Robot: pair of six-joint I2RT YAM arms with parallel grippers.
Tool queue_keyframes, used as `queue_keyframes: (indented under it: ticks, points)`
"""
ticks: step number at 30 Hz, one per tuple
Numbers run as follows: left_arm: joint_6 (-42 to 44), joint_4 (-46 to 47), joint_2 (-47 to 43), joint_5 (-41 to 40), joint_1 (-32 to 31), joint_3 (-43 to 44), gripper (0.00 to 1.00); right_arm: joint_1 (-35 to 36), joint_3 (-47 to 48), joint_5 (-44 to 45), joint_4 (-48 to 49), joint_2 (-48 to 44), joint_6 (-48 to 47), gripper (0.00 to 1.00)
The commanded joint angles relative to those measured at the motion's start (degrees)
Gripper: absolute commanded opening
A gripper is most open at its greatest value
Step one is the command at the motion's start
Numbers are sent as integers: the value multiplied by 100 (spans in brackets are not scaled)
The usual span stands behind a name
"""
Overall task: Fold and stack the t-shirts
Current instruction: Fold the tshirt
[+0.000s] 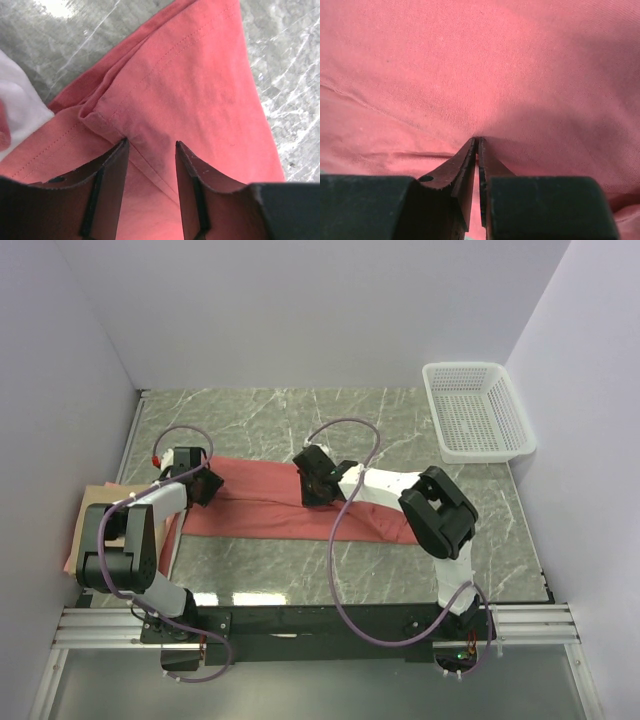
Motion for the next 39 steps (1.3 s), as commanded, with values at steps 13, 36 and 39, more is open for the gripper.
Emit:
queue_keyframes:
  ticks: [13,36,39]
  points:
    - [912,393,-463,493,-829,1078,69,-1375,-1920,303,-395,-3808,157,34]
    - [2592,-55,2912,2603,-3653,4297,63,-3240,-4553,-672,264,-5043,105,34]
    - [2601,-64,3105,2700,-3724,4376,62,-3301,-4501,-726,334,-4982,96,34]
